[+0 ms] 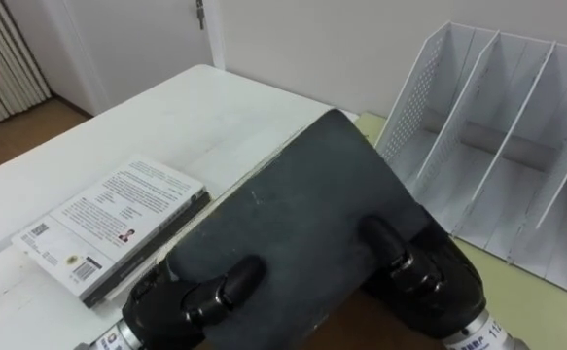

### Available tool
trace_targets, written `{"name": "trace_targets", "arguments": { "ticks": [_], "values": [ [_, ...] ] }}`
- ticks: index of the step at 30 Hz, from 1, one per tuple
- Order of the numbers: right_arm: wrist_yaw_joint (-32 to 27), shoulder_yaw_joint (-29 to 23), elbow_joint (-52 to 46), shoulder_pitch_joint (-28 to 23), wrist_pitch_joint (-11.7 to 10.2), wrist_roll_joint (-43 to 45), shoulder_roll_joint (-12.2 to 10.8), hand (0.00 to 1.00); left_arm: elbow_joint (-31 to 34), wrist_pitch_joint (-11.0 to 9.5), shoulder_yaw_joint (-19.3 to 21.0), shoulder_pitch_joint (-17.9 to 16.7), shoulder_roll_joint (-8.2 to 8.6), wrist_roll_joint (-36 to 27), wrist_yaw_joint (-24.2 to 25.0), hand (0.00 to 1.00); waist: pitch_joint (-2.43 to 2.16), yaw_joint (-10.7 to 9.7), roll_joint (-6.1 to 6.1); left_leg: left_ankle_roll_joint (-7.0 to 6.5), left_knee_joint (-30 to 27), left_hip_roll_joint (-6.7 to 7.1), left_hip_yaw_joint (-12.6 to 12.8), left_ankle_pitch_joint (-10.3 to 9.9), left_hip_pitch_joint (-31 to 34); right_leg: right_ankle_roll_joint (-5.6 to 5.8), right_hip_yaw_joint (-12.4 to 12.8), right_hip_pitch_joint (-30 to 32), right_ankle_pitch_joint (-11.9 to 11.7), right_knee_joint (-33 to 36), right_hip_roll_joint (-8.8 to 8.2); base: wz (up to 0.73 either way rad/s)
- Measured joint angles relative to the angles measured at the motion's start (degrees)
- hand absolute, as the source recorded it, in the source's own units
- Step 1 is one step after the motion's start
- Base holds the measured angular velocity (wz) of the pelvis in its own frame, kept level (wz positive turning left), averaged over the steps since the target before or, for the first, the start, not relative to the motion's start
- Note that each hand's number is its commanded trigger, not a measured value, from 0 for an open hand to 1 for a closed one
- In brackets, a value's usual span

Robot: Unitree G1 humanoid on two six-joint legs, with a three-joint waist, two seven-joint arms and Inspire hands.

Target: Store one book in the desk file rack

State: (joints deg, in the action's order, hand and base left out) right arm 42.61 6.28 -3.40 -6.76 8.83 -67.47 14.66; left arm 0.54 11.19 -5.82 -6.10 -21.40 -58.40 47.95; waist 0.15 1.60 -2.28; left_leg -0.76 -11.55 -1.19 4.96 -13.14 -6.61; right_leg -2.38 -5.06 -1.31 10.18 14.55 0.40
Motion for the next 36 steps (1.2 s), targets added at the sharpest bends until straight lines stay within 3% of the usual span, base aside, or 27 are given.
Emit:
{"name": "trace_targets", "arguments": {
  "ticks": [9, 10, 11, 12, 13, 20, 24, 27, 31, 36],
  "values": [
    [-0.07, 0.00, 0.00, 0.05, -0.05, 0.03, -0.02, 1.00, 0.00, 0.46, -0.44, -0.01, 0.00, 0.00, 0.20, 1.00, 0.05, 0.20, 0.15, 0.00, -0.17, 0.00, -0.07, 0.00, 0.05, -0.03, 0.01, 0.24, 0.04, 0.17, 0.00, 0.00],
    [-0.07, 0.00, 0.00, 0.05, -0.05, 0.03, -0.02, 1.00, 0.00, 0.46, -0.44, -0.01, 0.00, 0.00, 0.19, 0.91, 0.05, 0.20, 0.16, 0.00, -0.17, 0.00, -0.07, 0.00, 0.05, -0.03, 0.01, 0.24, 0.04, 0.16, 0.00, 0.00],
    [-0.06, 0.03, 0.00, 0.05, -0.05, 0.03, -0.03, 1.00, -0.03, 0.46, -0.51, 0.00, 0.00, 0.00, 0.17, 0.67, 0.06, 0.20, 0.19, 0.00, -0.17, 0.00, -0.07, 0.00, 0.04, -0.03, 0.01, 0.25, 0.04, 0.18, -0.01, 0.00],
    [-0.06, 0.06, 0.00, 0.05, -0.05, 0.01, -0.04, 1.00, -0.21, 0.46, -0.74, 0.00, 0.00, 0.00, 0.17, 0.23, 0.04, 0.20, 0.24, 0.00, -0.18, 0.00, -0.07, 0.00, 0.04, -0.03, 0.01, 0.25, 0.04, 0.20, -0.01, 0.00],
    [-0.06, 0.06, 0.00, 0.05, -0.05, 0.05, -0.02, 1.00, -0.31, 0.46, -0.77, 0.00, 0.00, 0.00, 0.17, 0.00, 0.03, 0.20, 0.27, 0.00, -0.20, -0.01, -0.08, 0.00, 0.04, -0.03, 0.01, 0.25, 0.04, 0.23, 0.00, 0.00],
    [-0.62, -0.08, 0.00, 0.05, -0.11, 0.63, 1.11, 1.00, -0.80, 0.41, -0.63, -0.01, -0.83, 0.57, -0.22, 0.00, 0.16, 0.17, 0.86, 0.00, -0.23, -0.02, -0.01, 0.00, 0.04, -0.10, 0.06, 0.50, 0.11, 0.65, -0.03, 0.00],
    [-3.85, -2.06, 0.02, 0.05, -0.18, 4.29, 2.00, 1.00, -5.09, -0.27, -0.41, -0.04, -0.71, 2.15, -1.52, 0.00, 0.26, 0.08, 1.22, 0.00, -0.22, 0.00, 0.07, 0.00, -0.05, -0.11, 0.22, 0.52, 0.18, 0.98, 0.04, -0.01],
    [-6.37, -3.42, 0.05, 0.07, -0.34, 6.44, 3.44, 1.00, -9.19, -0.94, -0.87, -0.18, -0.54, 4.95, -2.94, 0.00, 0.26, -0.48, 1.23, 0.00, 0.13, -0.04, 0.05, -0.01, 0.05, -0.07, 0.09, 0.21, 0.00, 0.25, 0.15, 0.03],
    [-9.32, -4.67, -0.16, 0.28, -0.97, 14.55, 2.98, 1.00, -13.32, -1.85, -1.14, -1.58, 0.37, 13.16, -4.07, 0.00, 0.06, -1.89, 1.57, 0.02, 0.39, -0.07, 0.35, 0.02, -0.08, -0.14, 0.23, 0.16, -0.02, 0.32, 0.34, 0.00],
    [-15.52, -6.85, -1.73, 1.70, -1.37, 23.30, 3.03, 1.00, -21.90, -2.94, -3.49, -2.11, 1.71, 18.22, -6.78, 0.00, 0.25, -3.51, 1.81, 0.02, 0.21, 0.02, 1.36, 0.03, -0.09, -0.10, 0.30, 0.37, 0.00, 0.16, 0.22, -0.04]
  ]
}}
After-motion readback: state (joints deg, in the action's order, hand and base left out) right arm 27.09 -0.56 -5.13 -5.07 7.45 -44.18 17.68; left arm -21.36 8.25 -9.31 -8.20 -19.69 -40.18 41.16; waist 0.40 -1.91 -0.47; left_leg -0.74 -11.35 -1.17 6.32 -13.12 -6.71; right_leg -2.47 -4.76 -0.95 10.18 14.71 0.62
